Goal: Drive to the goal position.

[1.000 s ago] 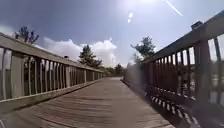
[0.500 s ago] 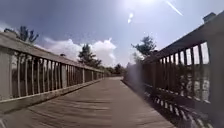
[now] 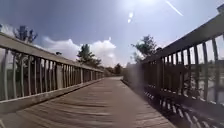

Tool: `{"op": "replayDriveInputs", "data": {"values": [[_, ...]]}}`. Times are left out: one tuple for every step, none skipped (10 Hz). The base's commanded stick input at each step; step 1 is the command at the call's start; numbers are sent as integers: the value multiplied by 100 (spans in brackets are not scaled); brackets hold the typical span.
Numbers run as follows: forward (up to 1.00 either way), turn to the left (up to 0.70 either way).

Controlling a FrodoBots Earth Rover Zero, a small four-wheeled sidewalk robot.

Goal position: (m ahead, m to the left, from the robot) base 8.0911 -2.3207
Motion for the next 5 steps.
{"op": "replayDriveInputs", "data": {"values": [[45,2],[45,2],[45,2],[45,2],[45,2]]}}
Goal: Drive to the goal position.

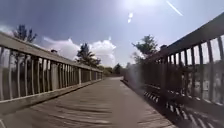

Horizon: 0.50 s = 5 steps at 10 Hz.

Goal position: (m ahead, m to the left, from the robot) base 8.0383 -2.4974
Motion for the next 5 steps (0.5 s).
{"op": "replayDriveInputs", "data": {"values": [[45,2],[45,2],[45,2],[45,2],[45,2]]}}
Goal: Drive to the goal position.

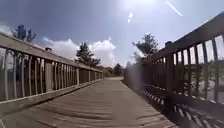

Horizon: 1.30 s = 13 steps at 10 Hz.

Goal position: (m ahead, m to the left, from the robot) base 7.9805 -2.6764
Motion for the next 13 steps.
{"op": "replayDriveInputs", "data": {"values": [[45,2],[45,2],[45,2],[45,2],[45,2],[45,2],[45,2],[45,2],[45,2],[45,2],[45,2],[45,2],[45,2]]}}
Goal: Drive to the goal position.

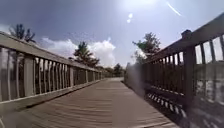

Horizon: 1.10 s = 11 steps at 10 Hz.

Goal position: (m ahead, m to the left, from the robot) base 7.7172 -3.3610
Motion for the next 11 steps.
{"op": "replayDriveInputs", "data": {"values": [[45,2],[45,2],[45,2],[45,2],[45,2],[45,2],[45,2],[45,2],[45,2],[45,2],[45,2]]}}
